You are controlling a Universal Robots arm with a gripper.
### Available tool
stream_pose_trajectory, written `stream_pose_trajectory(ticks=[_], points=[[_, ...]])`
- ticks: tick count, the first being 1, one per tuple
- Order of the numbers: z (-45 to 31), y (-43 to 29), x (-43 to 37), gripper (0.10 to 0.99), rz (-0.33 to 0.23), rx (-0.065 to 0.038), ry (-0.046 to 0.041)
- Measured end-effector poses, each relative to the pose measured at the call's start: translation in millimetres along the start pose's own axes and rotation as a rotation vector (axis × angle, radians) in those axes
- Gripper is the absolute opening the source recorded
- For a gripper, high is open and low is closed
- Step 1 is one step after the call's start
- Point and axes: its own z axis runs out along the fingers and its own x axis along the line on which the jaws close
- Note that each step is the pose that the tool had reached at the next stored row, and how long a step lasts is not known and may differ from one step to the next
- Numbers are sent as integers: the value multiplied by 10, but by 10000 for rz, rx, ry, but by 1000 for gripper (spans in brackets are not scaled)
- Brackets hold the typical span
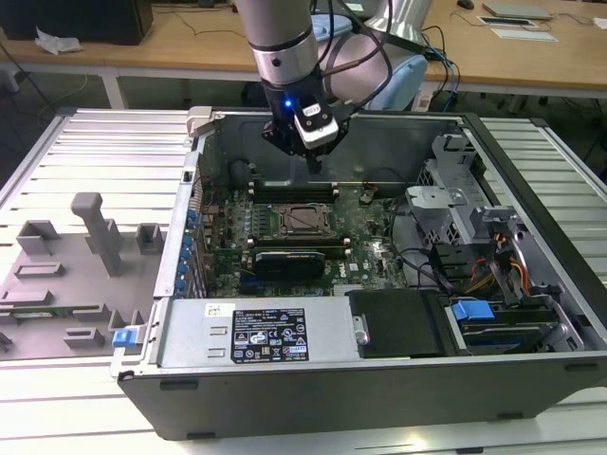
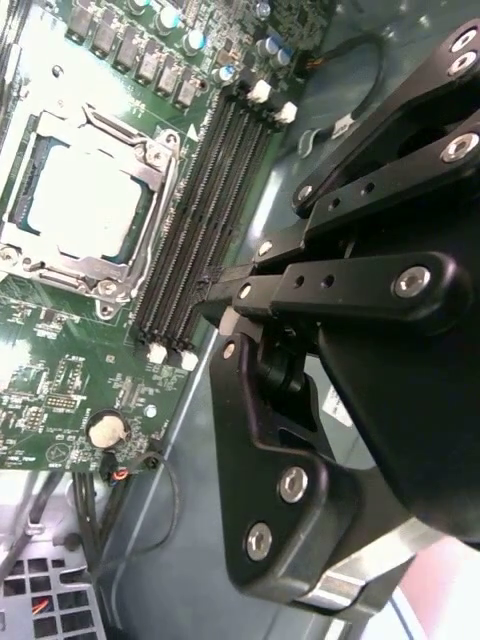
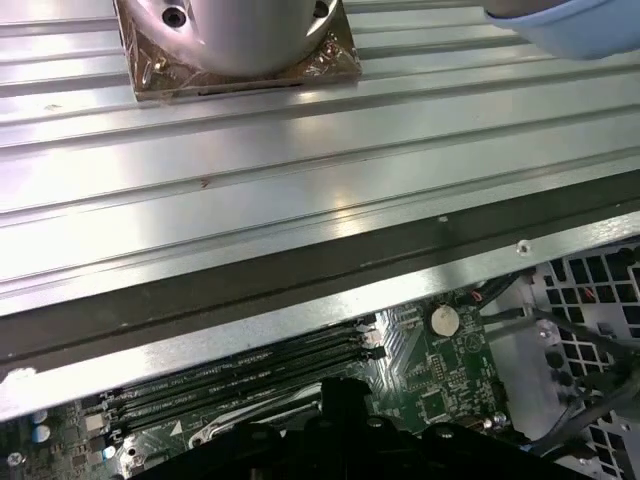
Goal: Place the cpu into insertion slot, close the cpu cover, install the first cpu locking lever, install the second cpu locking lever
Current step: 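Install the first cpu locking lever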
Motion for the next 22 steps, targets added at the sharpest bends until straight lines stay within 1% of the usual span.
stream_pose_trajectory(ticks=[3,4,5,7,8,11,12,13,15,16,17,18,22], points=[[-1,0,0,106,0,2,1],[-1,0,-1,106,1,10,29],[0,0,-4,106,13,34,125],[7,2,-15,106,69,130,526],[11,3,-22,106,98,193,759],[22,-9,-62,106,230,488,1836],[23,-10,-61,106,241,529,1932],[24,-10,-61,106,241,540,1935],[24,-10,-62,106,201,891,2018],[25,-11,-62,106,193,979,2051],[27,-11,-61,106,186,1009,2063],[29,-11,-64,106,114,1014,2080],[47,-6,-109,106,-288,958,2139]])
